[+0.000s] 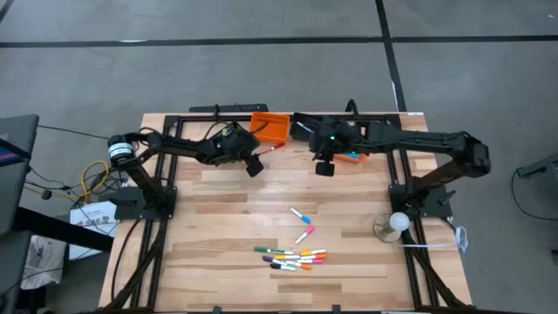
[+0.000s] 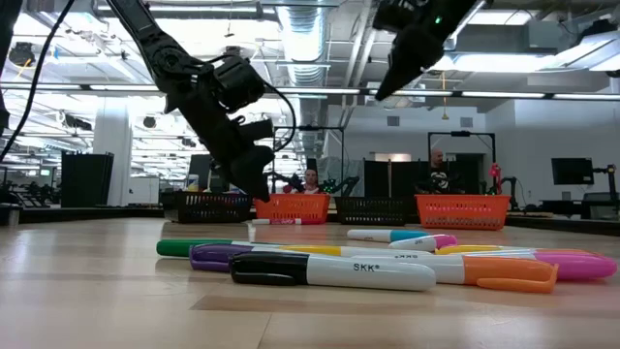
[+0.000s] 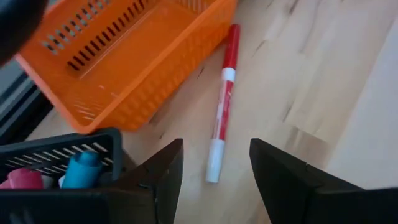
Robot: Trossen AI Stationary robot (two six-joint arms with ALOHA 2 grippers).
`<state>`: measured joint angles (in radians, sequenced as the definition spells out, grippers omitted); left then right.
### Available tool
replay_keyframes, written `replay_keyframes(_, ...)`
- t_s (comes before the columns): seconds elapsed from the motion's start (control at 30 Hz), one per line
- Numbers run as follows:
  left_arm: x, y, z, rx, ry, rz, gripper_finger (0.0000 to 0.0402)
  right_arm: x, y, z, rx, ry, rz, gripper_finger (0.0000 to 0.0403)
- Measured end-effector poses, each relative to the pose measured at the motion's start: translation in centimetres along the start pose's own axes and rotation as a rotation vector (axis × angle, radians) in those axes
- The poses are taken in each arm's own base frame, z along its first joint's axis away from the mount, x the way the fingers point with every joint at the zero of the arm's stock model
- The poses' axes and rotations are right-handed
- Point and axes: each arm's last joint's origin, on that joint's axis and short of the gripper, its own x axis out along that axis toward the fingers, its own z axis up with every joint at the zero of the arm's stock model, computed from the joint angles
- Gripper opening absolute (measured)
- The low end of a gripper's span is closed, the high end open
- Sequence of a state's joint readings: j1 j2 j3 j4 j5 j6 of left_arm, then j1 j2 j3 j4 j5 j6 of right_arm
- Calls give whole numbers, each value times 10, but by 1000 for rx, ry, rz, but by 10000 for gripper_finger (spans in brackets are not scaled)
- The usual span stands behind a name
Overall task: Pick & Place Markers
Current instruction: Put the small red marker into the right black bin
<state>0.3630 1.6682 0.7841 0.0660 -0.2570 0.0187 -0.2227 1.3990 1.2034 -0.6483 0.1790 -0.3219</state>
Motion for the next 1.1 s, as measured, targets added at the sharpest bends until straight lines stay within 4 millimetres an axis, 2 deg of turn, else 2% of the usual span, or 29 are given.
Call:
replay_keyframes(0.23,10,1,-6,-17,36,-65,186,-20,6,3,-18,-61,5,111)
replay_keyframes(0.53,24,-3,-16,38,80,-56,186,-22,12,5,-36,-71,18,111)
replay_keyframes(0.73,25,-1,-11,57,34,-46,186,-22,12,5,-36,-70,18,111)
replay_keyframes(0.87,25,-1,-10,108,23,-46,186,-22,12,5,-36,-70,18,111)
replay_keyframes(1.1,24,-4,-7,305,-21,-100,186,-22,12,4,-36,-61,21,111)
